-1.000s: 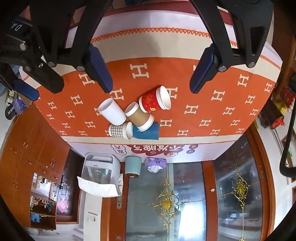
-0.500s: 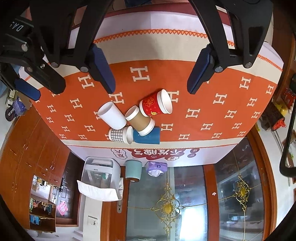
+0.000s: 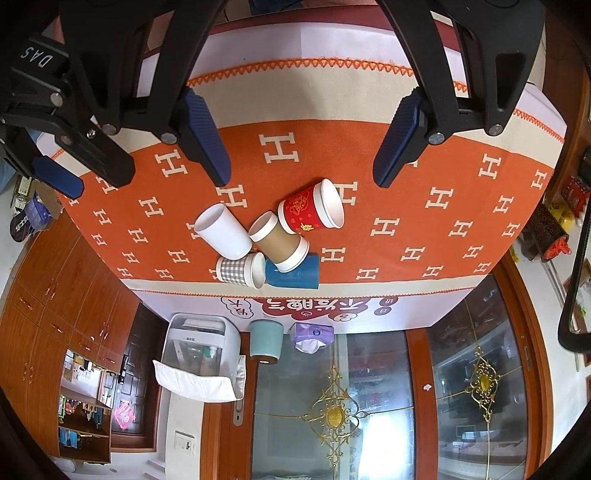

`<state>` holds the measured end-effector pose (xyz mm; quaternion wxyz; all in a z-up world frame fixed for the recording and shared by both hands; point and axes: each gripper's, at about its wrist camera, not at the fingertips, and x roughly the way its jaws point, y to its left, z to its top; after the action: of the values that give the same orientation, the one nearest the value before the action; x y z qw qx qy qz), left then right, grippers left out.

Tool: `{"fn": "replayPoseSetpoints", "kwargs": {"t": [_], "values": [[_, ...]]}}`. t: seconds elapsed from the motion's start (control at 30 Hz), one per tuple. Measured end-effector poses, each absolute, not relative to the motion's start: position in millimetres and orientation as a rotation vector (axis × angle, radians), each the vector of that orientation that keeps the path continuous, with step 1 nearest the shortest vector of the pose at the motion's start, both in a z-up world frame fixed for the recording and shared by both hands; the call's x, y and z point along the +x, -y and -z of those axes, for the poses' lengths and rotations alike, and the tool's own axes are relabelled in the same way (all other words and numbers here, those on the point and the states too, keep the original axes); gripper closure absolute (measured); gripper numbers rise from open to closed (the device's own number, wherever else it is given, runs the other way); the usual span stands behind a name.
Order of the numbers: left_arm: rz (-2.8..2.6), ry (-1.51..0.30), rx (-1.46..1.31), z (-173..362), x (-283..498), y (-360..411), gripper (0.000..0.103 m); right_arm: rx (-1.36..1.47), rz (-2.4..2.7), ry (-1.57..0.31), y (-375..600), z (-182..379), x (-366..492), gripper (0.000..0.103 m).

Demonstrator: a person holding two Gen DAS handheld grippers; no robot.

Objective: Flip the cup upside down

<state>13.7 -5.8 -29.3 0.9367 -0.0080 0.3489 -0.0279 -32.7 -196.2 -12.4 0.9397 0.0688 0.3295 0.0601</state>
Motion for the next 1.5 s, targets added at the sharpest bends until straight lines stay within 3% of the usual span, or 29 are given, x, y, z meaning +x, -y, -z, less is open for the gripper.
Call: {"fn": "replayPoseSetpoints", "kwargs": {"t": [1.1, 1.5], "values": [[0.047, -0.771, 0.03, 48.2, 53.5, 3.8, 0.03, 0.182, -0.119, -0.765, 197.8, 47.7, 25.7, 0.012], [0.108, -0.895, 0.235, 74.5, 109.7, 10.7, 0.03, 0.248, -0.114, -0.844, 208.8, 76.4, 76.7, 0.012]]}}
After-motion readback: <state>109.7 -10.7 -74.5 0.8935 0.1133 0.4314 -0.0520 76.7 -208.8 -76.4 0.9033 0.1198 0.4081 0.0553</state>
